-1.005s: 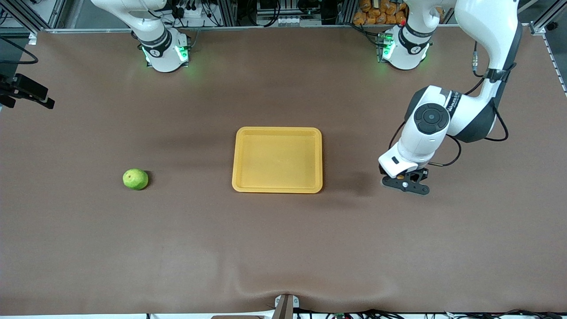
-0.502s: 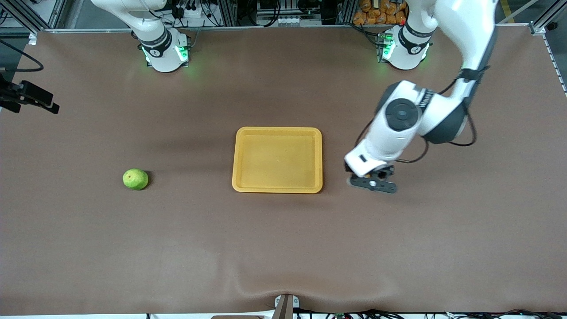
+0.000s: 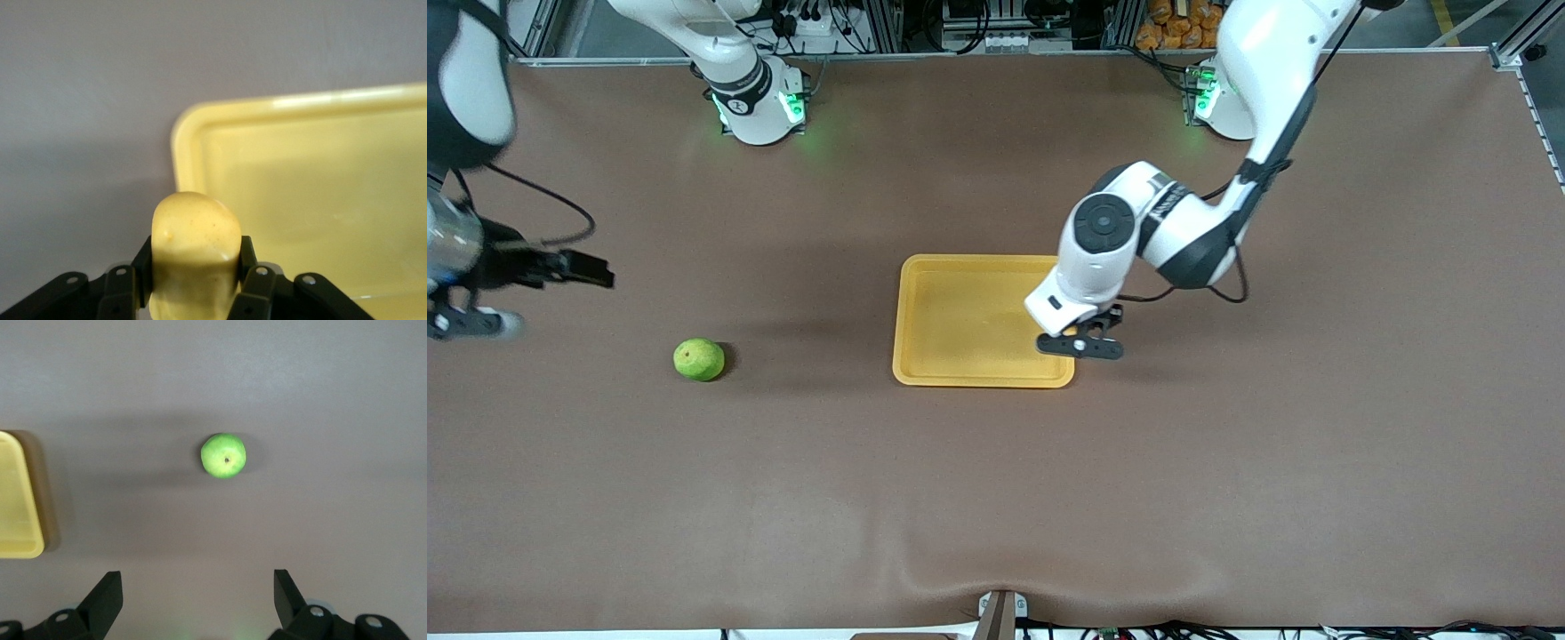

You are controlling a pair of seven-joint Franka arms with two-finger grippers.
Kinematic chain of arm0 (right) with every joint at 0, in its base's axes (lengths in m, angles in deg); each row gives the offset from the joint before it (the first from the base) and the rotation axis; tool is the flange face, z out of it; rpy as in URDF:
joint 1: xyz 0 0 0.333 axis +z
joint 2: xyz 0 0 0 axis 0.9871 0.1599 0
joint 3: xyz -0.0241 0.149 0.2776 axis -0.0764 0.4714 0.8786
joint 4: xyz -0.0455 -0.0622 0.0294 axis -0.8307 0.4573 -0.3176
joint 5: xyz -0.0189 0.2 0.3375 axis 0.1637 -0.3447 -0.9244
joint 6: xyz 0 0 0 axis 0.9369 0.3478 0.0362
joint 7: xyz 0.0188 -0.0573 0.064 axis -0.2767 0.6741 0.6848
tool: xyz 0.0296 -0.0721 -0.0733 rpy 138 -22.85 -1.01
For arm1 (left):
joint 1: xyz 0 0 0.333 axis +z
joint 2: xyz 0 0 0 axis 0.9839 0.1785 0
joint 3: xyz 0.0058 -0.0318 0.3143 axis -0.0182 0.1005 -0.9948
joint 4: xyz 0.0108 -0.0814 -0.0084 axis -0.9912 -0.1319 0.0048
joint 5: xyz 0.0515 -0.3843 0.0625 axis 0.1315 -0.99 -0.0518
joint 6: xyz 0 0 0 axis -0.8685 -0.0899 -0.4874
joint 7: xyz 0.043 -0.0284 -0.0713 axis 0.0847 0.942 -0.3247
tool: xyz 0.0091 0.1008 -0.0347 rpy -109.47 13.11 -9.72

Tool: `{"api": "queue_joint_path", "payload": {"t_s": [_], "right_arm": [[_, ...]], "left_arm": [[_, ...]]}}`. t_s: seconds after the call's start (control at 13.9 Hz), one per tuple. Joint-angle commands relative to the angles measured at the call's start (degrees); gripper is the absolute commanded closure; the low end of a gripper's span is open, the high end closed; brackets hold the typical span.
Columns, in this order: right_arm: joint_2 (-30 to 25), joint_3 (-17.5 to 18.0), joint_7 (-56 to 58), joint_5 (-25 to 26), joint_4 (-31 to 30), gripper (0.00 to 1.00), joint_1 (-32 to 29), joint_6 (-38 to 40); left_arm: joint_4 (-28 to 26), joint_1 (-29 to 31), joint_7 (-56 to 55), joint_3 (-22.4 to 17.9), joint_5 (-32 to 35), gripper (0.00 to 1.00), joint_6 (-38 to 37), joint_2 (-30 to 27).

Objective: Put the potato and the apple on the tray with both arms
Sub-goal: 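Carry the potato over the tray while the right gripper reaches the apple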

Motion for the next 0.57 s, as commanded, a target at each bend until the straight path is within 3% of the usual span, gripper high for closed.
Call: {"api": "queue_joint_path", "payload": {"t_s": [0.0, 0.29, 0.5], "right_arm": [[4.09, 0.2, 0.0, 1.11, -0.63, 0.0, -0.6, -2.8], [4.64, 0.11, 0.44, 0.84, -13.63, 0.0, -1.05, -16.14], [4.81, 0.2, 1.14, 0.76, -17.59, 0.0, -1.23, -22.83]], "left_arm": [[4.35, -4.01, -5.05, -1.33, 3.33, 1.0, -1.46, 4.53], [4.62, -6.4, -9.99, -1.77, 7.83, 1.0, -1.46, 7.18], [4.71, -6.58, -9.99, -1.77, 9.15, 1.0, -1.46, 8.49]]}}
